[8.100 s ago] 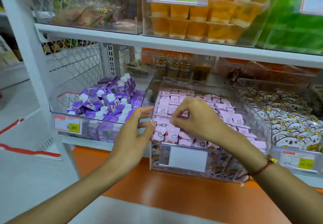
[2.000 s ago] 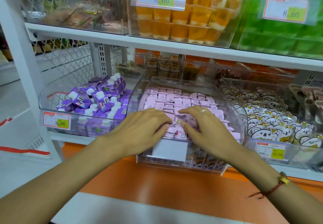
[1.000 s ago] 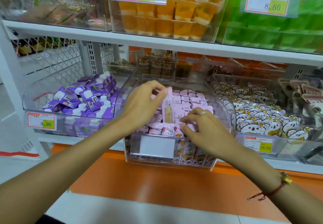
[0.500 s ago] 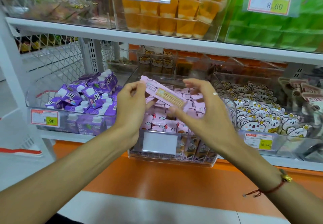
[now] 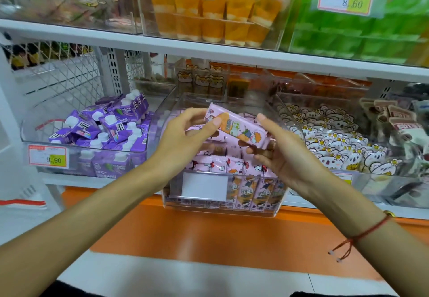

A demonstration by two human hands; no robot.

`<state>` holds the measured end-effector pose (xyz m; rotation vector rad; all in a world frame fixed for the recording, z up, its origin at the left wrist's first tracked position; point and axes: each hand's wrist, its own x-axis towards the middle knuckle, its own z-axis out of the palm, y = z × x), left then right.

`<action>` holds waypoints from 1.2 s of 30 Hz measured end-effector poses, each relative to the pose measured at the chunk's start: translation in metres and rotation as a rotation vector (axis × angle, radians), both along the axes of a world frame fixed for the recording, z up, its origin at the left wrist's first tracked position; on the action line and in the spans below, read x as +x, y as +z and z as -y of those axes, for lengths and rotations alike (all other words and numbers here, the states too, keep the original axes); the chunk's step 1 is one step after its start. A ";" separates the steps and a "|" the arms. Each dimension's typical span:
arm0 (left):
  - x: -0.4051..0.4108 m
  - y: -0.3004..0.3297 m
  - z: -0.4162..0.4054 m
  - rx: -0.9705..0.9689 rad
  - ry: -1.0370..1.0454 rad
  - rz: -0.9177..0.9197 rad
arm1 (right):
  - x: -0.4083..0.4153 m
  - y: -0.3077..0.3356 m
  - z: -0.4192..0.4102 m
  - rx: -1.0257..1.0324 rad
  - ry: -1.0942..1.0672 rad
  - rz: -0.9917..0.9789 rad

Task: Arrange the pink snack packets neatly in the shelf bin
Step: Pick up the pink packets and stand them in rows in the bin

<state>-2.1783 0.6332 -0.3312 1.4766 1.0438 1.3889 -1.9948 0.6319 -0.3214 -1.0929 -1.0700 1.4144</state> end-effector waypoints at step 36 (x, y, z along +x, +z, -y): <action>-0.029 -0.019 0.001 0.402 0.189 -1.280 | -0.030 -0.031 -0.025 0.750 0.138 1.330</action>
